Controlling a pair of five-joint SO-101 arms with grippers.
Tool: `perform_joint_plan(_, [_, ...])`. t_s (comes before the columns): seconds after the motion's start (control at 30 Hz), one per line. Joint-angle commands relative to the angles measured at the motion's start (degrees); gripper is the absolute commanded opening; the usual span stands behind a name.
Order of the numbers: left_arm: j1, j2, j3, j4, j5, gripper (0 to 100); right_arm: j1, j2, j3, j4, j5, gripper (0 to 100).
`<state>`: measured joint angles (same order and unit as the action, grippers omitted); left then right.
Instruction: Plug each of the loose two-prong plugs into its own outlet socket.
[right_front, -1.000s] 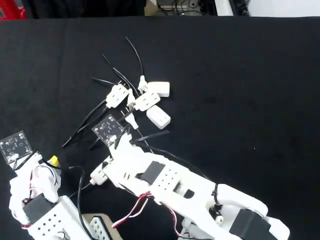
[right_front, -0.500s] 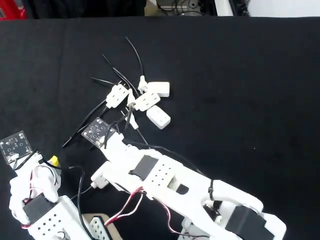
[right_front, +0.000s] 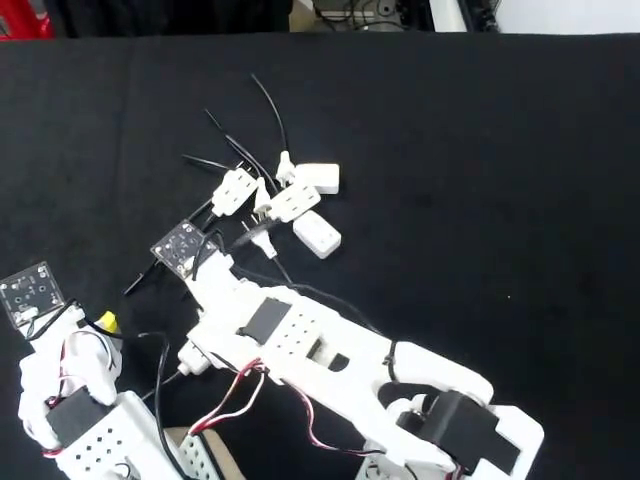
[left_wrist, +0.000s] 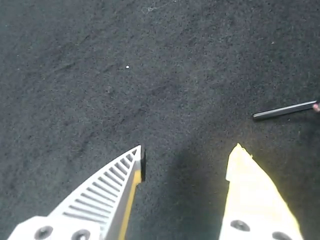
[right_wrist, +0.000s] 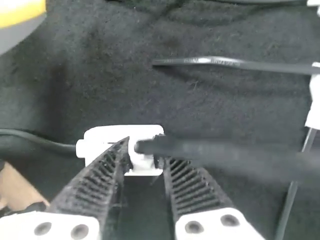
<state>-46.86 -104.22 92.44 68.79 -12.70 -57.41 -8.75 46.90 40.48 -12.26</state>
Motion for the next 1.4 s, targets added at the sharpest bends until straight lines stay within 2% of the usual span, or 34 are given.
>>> perform_joint_plan(0.0, [0.57, -0.26, -0.57, -0.35, -0.26, 27, -3.16, 5.49, 1.1, 7.03, -3.34, 1.3])
perform_joint_plan(1.17, [0.57, -0.26, -0.4, -0.35, -0.26, 27, -2.02, 5.14, -2.86, 10.29, -3.43, 1.2])
perform_joint_plan(1.37, [0.57, -0.26, -0.4, -0.35, -0.26, 27, 2.55, 4.88, -3.82, 8.26, -3.25, 1.2])
